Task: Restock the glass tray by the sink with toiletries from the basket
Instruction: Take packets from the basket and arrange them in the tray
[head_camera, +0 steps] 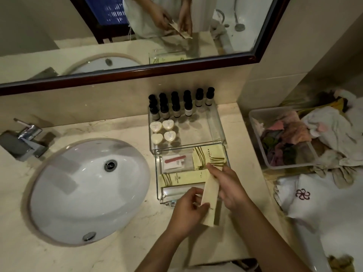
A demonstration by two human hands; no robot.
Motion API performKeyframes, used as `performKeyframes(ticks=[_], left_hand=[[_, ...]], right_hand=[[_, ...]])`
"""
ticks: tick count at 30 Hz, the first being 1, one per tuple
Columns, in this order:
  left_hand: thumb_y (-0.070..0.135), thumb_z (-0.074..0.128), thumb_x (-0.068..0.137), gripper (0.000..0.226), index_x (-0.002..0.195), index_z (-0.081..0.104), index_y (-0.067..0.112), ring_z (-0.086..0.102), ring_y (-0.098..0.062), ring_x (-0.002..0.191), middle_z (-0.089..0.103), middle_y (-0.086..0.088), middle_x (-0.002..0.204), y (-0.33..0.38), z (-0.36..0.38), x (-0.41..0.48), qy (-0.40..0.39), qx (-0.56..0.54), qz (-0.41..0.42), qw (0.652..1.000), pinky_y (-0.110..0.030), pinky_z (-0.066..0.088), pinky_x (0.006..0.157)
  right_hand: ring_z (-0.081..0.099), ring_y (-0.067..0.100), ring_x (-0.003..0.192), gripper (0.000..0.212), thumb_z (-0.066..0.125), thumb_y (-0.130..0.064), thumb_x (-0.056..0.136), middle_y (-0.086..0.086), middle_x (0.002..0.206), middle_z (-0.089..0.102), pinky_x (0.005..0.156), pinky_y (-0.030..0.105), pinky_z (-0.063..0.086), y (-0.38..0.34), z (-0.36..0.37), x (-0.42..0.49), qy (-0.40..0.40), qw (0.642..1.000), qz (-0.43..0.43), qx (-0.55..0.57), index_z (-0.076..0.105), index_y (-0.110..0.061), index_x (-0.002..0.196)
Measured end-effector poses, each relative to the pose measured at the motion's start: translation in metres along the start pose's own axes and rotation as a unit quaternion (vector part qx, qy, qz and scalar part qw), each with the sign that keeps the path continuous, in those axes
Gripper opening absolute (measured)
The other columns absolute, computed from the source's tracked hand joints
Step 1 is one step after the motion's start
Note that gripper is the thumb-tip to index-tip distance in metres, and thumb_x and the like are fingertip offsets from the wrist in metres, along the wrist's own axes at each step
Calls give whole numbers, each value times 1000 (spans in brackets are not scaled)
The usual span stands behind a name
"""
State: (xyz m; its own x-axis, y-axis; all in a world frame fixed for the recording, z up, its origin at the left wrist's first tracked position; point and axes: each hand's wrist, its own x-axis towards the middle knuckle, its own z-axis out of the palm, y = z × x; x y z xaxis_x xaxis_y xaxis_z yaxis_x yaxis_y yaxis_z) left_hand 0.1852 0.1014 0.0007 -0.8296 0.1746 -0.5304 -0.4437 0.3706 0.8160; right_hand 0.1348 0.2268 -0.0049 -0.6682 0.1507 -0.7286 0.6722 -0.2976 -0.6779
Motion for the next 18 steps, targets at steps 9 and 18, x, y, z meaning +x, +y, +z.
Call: performKeyframes(ticks=[9, 18], left_hand=[[9, 56, 89, 12, 81, 58, 17, 63, -15, 69, 66, -3, 79, -10, -16, -6, 48, -74, -110, 990, -18, 48, 54], [11, 63, 88, 9, 95, 60, 16, 57, -12, 59, 63, -3, 76, -4, -87, 19, 73, -141, -160, 974, -21, 47, 56]], right_hand=[[59, 27, 109, 34, 47, 0, 93, 9, 122, 60, 90, 42, 52, 30, -3, -26, -93, 960, 50, -261, 53, -10, 125], [53, 15, 113, 35, 48, -6, 93, -7, 121, 57, 93, 27, 44, 2, -17, -6, -194, 872, -25, -449, 63, -22, 121]])
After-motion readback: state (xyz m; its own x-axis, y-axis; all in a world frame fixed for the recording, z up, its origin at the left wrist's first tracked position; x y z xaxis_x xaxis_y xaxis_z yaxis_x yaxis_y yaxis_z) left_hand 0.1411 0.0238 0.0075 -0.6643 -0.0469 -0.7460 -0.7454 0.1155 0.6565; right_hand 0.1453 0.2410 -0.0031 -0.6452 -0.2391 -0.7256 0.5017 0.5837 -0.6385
